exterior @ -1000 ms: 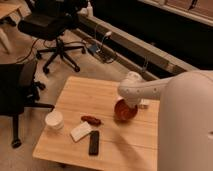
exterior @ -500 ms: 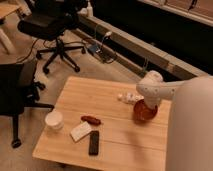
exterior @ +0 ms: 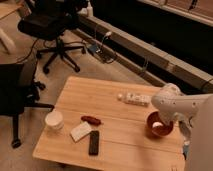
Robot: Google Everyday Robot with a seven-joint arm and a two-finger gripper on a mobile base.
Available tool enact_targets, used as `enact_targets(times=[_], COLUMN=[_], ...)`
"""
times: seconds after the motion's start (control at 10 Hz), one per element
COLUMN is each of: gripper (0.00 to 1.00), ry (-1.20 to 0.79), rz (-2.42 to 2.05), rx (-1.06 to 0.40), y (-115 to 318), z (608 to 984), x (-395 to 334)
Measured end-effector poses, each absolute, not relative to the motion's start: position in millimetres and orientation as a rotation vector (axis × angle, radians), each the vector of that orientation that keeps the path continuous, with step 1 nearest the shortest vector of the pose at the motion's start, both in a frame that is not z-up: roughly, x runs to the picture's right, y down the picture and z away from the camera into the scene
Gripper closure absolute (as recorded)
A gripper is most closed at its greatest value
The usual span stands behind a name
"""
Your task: Drag the ceramic bowl in a circle
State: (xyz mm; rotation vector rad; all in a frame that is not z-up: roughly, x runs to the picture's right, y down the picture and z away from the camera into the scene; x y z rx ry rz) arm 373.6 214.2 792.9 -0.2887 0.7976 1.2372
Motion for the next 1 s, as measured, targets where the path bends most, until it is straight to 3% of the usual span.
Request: enact_targets(times=[0.2, 1.0], gripper=[1.0, 1.0], ry=[0.838, 0.73], rz=[1.24, 1.067], rx=[-0.326, -0.457], y=[259, 328], z=[772, 719], x=[379, 301])
